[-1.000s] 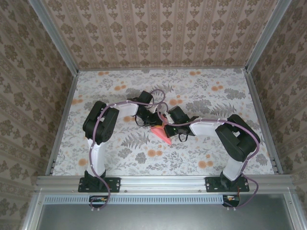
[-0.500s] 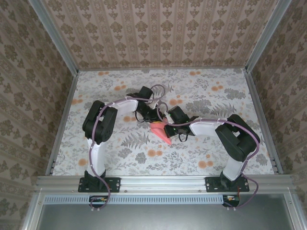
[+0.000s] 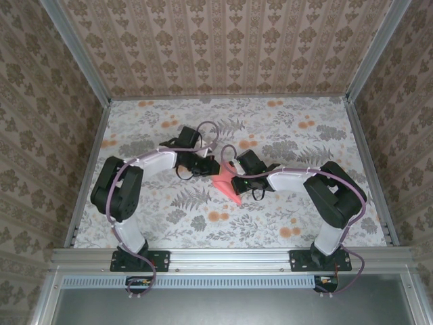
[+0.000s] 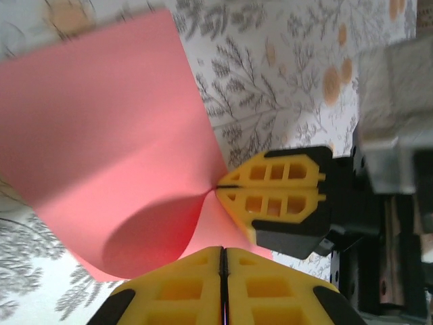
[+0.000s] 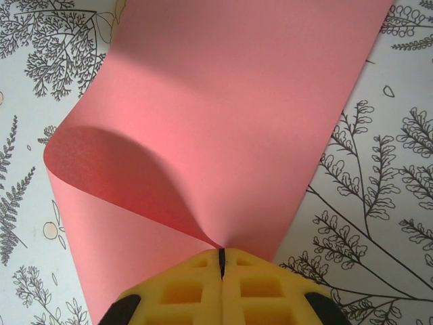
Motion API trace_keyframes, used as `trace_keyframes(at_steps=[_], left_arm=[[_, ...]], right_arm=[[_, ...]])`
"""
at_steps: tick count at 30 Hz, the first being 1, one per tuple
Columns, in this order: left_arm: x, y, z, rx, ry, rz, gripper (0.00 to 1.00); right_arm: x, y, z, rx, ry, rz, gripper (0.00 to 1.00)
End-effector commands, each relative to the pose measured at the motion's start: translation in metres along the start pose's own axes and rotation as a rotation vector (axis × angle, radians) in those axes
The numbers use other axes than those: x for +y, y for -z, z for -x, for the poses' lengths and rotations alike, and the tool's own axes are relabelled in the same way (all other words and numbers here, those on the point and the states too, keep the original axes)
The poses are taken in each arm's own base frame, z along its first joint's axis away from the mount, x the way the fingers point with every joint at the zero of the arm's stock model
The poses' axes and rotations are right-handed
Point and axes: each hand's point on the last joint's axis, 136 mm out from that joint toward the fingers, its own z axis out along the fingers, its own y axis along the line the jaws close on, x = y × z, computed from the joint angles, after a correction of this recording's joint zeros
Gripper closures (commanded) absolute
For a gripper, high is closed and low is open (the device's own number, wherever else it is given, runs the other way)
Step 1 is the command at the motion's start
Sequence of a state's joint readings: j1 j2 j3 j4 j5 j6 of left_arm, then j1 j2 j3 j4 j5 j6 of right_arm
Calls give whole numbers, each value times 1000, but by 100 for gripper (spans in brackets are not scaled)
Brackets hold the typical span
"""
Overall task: Fold a paper plane with a square sheet of paper (fold left side to right side)
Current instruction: Third fold the triangle at the center of the table.
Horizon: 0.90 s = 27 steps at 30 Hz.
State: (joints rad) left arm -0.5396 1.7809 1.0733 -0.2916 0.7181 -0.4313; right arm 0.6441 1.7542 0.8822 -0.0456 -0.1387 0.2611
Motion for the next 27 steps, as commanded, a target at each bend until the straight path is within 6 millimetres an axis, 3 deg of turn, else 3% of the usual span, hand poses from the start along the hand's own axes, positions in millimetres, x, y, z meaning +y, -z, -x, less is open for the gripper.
trace_keyframes(at_steps=[1, 9, 27], left_arm=[[-22, -6, 1, -21, -47, -97, 90], [-10, -29, -15, 34, -19, -71, 91], [16, -44, -34, 74, 15, -14, 94]], right_arm=[[-6, -8, -39, 148, 2, -20, 100], [-6, -10, -40, 154, 4, -22, 100], [-7, -12, -41, 171, 6, -28, 100]])
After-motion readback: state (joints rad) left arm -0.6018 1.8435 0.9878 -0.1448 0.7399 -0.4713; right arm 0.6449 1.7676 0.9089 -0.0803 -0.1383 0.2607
